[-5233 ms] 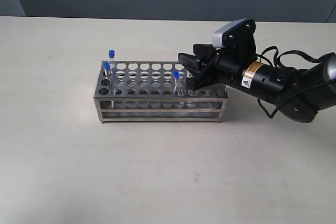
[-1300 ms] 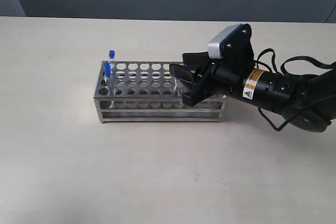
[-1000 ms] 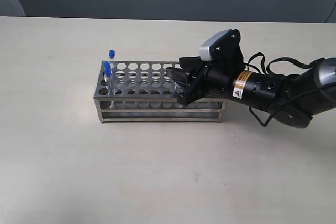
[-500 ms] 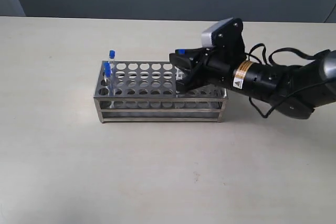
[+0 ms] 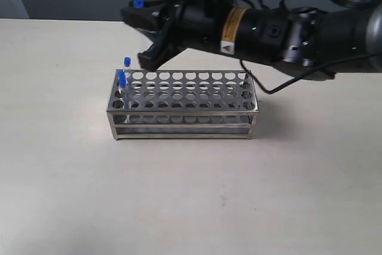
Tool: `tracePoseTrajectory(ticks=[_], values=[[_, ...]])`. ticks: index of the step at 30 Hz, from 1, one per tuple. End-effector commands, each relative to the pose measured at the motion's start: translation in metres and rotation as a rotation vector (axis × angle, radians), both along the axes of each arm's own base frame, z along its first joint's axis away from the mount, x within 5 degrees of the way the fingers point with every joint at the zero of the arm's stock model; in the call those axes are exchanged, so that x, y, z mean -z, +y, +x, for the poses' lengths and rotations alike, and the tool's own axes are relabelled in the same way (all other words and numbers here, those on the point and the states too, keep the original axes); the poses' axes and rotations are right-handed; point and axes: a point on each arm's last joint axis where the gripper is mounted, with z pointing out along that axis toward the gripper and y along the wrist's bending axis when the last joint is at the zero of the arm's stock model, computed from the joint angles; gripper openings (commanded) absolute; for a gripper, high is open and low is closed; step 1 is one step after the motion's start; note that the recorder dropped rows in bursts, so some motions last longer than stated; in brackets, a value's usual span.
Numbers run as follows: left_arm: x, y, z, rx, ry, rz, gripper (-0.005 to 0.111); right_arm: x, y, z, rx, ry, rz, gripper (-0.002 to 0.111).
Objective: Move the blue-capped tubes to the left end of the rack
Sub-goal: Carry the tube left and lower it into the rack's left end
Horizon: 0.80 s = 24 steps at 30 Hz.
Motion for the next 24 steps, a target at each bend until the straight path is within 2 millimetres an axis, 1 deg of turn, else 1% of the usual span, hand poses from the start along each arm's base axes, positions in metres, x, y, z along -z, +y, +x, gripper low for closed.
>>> tracePoseTrajectory(ticks=[1, 3, 4, 6, 13, 15, 17, 20, 24], values=[[0.001, -0.001, 0.000, 0.008, -0.004, -0.006, 0.000, 0.024, 0.031, -0.001, -0.064, 0.039, -0.038, 0.000], [0.001, -0.001, 0.000, 0.008, -0.004, -0.006, 0.000, 0.035, 0.039, -0.001, -0.078, 0.060, -0.050, 0.000], [0.001, -0.001, 0.000, 0.008, -0.004, -0.006, 0.000, 0.044, 0.045, -0.001, -0.087, 0.080, -0.058, 0.000], [0.001, -0.001, 0.000, 0.008, -0.004, -0.006, 0.000, 0.055, 0.051, 0.002, -0.095, 0.115, -0.056, 0.000], [0.001, -0.001, 0.000, 0.008, -0.005, -0.005, 0.000, 0.081, 0.063, 0.016, -0.096, 0.152, -0.067, 0.000], [0.001, -0.001, 0.000, 0.008, -0.005, -0.005, 0.000, 0.091, 0.064, 0.018, -0.096, 0.168, -0.083, 0.000], [0.001, -0.001, 0.000, 0.008, -0.005, -0.005, 0.000, 0.097, 0.065, 0.018, -0.097, 0.177, -0.092, 0.000], [0.001, -0.001, 0.000, 0.008, -0.005, -0.005, 0.000, 0.095, 0.064, 0.019, -0.089, 0.173, -0.098, 0.000], [0.001, -0.001, 0.000, 0.008, -0.005, -0.005, 0.000, 0.084, 0.063, 0.018, -0.091, 0.148, -0.094, 0.000]])
